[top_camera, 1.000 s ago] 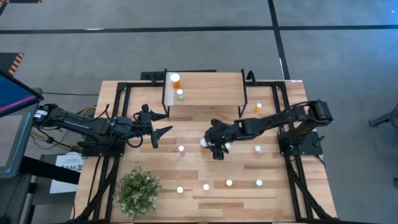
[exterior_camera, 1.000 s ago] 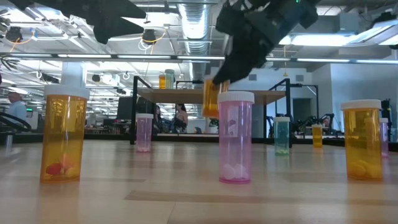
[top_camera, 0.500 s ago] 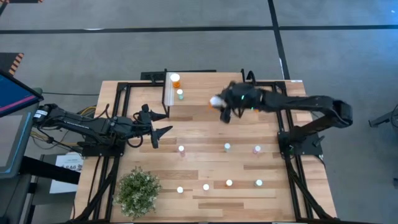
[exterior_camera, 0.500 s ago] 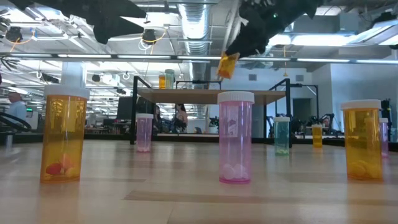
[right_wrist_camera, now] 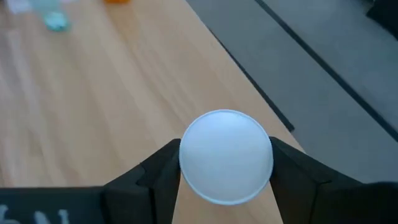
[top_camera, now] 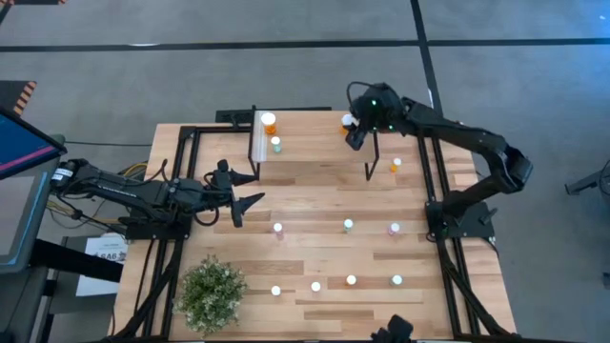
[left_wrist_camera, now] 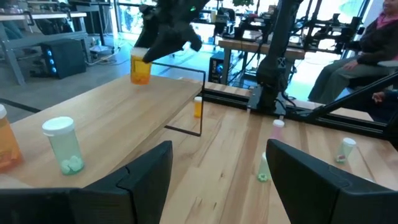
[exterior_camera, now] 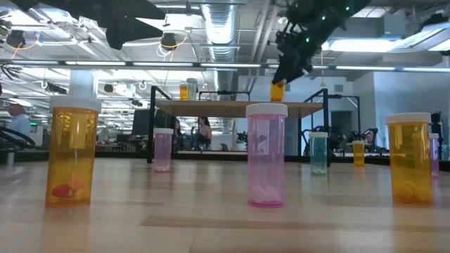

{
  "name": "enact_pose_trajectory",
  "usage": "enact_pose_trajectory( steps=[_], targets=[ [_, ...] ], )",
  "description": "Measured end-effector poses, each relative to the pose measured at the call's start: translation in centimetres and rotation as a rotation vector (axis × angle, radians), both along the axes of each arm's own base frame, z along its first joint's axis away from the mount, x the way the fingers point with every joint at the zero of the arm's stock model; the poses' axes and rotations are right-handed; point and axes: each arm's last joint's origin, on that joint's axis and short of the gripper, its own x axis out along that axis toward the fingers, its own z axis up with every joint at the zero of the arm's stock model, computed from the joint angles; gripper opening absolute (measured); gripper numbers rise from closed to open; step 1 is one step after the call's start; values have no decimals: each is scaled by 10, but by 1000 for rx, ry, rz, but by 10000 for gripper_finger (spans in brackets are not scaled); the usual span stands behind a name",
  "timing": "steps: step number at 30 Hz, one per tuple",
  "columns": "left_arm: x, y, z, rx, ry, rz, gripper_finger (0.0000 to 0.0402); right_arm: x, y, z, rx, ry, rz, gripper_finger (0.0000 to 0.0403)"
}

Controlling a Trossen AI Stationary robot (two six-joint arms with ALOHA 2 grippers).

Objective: Pick and place medicine bottles onto shelf by color
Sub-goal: Put the orange pill bottle on the shelf

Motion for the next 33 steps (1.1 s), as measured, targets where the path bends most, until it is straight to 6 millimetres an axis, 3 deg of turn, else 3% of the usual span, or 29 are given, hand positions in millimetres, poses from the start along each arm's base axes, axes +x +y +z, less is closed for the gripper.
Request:
enact_pose_trajectory(
  steps=[9, 33],
  targets=[
    [0, 0, 0, 2, 4, -1, 247, -11, -25, -14, 47, 51, -74, 223],
    [0, 0, -1, 0, 6, -1, 247, -19, -15, -5, 80, 38, -41, 290]
  ],
)
